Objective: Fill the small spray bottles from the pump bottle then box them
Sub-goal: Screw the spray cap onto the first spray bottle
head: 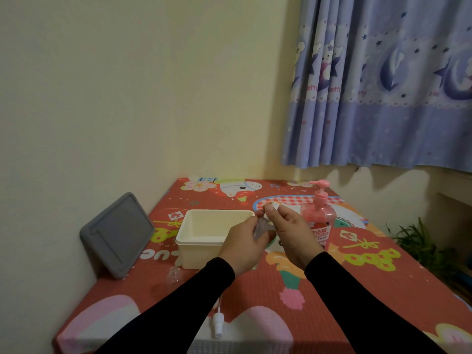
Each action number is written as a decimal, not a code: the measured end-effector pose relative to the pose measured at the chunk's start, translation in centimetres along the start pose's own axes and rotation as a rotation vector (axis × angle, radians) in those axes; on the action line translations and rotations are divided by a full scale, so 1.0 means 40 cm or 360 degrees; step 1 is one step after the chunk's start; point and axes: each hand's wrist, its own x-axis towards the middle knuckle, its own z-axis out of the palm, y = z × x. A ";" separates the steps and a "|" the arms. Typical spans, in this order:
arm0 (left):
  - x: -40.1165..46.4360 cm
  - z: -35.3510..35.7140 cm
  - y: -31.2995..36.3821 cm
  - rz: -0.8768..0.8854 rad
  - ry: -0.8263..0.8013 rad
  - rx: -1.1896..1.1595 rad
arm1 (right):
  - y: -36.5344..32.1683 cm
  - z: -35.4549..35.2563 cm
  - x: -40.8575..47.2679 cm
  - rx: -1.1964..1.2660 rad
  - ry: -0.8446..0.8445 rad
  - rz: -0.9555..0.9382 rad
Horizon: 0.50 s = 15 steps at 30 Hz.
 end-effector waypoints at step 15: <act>-0.011 0.028 0.007 0.0052 0.0254 0.0148 | 0.015 0.017 0.002 -0.0077 0.0132 -0.0105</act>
